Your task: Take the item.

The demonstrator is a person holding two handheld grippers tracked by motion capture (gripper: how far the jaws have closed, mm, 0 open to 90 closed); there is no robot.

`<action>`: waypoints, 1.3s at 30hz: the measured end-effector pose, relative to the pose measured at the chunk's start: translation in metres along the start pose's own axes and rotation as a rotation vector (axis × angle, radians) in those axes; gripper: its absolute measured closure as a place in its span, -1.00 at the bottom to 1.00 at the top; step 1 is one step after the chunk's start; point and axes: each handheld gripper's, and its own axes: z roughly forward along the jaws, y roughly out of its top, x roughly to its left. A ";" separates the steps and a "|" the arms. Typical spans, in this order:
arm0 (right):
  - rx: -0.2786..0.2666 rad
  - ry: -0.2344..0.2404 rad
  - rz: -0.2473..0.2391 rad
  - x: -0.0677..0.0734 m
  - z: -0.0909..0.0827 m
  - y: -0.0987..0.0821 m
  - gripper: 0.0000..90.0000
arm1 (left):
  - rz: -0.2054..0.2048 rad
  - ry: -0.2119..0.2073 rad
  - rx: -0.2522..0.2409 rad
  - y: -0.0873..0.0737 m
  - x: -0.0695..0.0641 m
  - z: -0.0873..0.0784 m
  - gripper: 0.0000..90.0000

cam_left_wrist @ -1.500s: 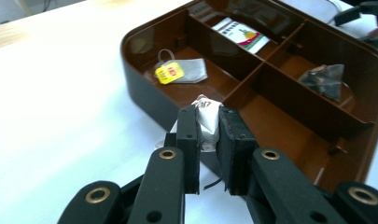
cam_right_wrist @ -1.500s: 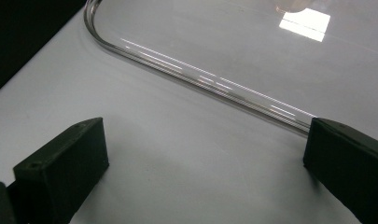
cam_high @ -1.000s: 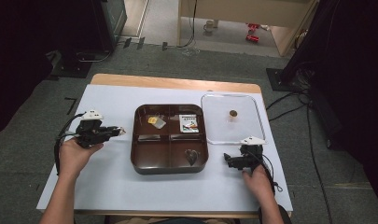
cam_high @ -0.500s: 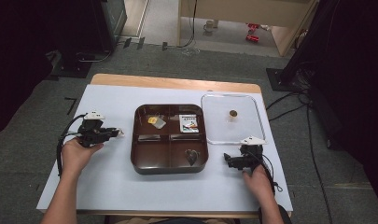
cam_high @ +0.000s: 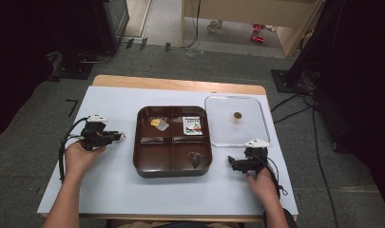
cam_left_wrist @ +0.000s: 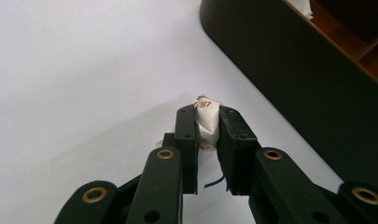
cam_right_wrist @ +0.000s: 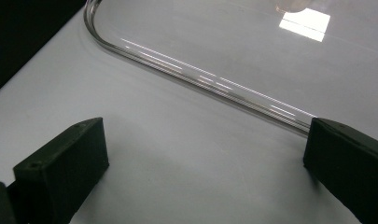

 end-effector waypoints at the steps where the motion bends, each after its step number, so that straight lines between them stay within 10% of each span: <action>1: 0.000 0.000 0.000 0.000 0.000 0.000 -1.00 | 0.000 -0.001 0.002 0.000 0.000 0.000 0.72; 16: 0.000 0.000 0.000 0.000 0.000 0.000 -1.00 | -0.015 0.011 -0.028 0.002 -0.003 -0.008 -0.03; 39: 0.000 0.000 0.000 0.000 0.000 0.000 -1.00 | -0.059 0.054 -0.089 -0.014 0.011 -0.050 -0.14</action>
